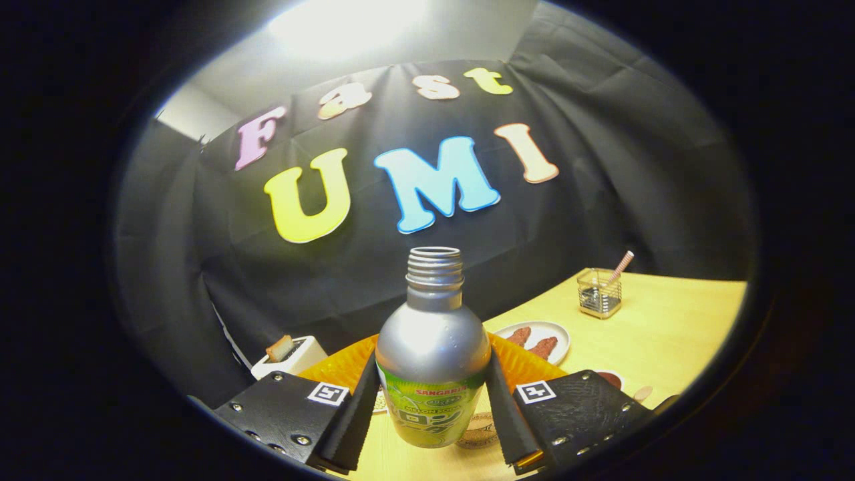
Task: Take the bottle from table, then pour the juice into the cup, finally place the bottle on the coaster
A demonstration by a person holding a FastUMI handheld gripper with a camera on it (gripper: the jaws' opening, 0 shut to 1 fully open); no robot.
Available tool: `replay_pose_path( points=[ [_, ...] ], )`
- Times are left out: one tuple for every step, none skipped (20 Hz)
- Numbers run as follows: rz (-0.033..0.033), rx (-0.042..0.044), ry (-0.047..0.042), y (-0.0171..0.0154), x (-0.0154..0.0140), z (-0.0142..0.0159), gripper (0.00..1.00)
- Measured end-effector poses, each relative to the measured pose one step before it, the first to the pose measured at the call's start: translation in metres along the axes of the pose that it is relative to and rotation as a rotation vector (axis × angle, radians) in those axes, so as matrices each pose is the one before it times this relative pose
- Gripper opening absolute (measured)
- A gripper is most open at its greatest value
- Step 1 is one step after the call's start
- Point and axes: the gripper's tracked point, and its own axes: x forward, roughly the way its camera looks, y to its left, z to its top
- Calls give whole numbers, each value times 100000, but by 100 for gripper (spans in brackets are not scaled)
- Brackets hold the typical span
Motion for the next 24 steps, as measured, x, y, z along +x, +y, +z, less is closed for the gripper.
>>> replay_pose_path(
  points=[
    [637, -2368, 709, 142, 197, -478, 77],
    [-935, -3810, 214, -3, 324, -164, 77],
    [-1554, -5196, -364, -257, 180, -116, 76],
    [-676, -5045, -317, 2, 150, -190, 76],
    [442, -3582, -511, 193, 422, -282, 77],
    [344, -2520, -257, 108, 297, -648, 77],
    [120, -2116, 365, -13, 438, -699, 77],
    [-82, -1382, 848, -207, 462, -773, 77],
    [17, -849, 992, -180, 412, -843, 77],
    [-556, -567, 819, -367, 449, -755, 77],
    [-857, -280, 918, -413, 440, -713, 77],
    [-49, -51, 938, -221, 334, -820, 77],
    [-118, -186, 798, -87, 321, -625, 77],
    [348, -462, 326, 1, 309, -448, 77],
    [1121, -823, 111, 288, 282, -406, 77],
    [-541, -1768, 1034, -172, 331, -655, 77],
    [32, -1289, 943, -73, 166, -488, 77],
    [415, -497, 692, 71, 195, -515, 77],
    [798, -460, 387, 241, 159, -387, 77],
    [853, 27, 587, 58, 33, -399, 77],
    [738, -141, 414, 185, 124, -225, 77],
    [230, -424, 616, 55, -31, -424, 77],
    [-198, -559, 521, -66, 12, -369, 77],
    [125, -112, 226, -58, -127, -165, 77]
  ],
)
